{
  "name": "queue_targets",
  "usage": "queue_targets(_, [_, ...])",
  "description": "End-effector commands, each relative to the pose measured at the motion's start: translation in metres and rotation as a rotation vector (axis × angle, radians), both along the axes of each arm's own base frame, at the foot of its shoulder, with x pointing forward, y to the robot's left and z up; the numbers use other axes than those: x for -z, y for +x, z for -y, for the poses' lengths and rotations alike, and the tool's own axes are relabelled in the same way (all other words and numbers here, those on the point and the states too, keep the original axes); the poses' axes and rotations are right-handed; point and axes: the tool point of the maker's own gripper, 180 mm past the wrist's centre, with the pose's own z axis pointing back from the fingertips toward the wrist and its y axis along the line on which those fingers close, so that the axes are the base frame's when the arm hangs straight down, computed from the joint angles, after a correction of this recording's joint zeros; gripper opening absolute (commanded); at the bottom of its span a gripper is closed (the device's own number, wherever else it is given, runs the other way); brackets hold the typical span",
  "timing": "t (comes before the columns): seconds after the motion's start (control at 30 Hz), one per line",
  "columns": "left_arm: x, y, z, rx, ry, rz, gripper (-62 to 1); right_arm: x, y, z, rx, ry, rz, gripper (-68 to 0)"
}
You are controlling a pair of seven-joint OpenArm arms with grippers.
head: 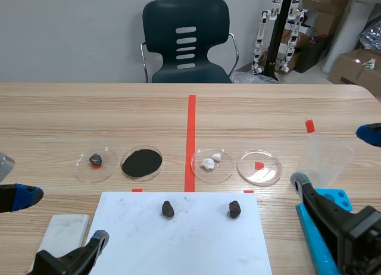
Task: Return to the home posture
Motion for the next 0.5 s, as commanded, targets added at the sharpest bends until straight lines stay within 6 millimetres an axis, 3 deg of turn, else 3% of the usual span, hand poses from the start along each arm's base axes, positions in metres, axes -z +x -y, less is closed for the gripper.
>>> queue_targets(0.0, [-0.005,0.0,0.004,0.0,-0.023,0.014,1.4,-0.005,-0.004,-0.005,-0.024,0.012,0.002,-6.7])
queue_targets(0.3, [-0.005,0.0,0.004,0.0,-0.023,0.014,1.4,0.018,-0.04,-0.025,-0.12,0.005,-0.131,-6.7])
queue_targets(0.47, [-0.005,0.0,0.004,0.0,-0.023,0.014,1.4,0.027,-0.045,-0.025,-0.098,-0.04,-0.147,-6.7])
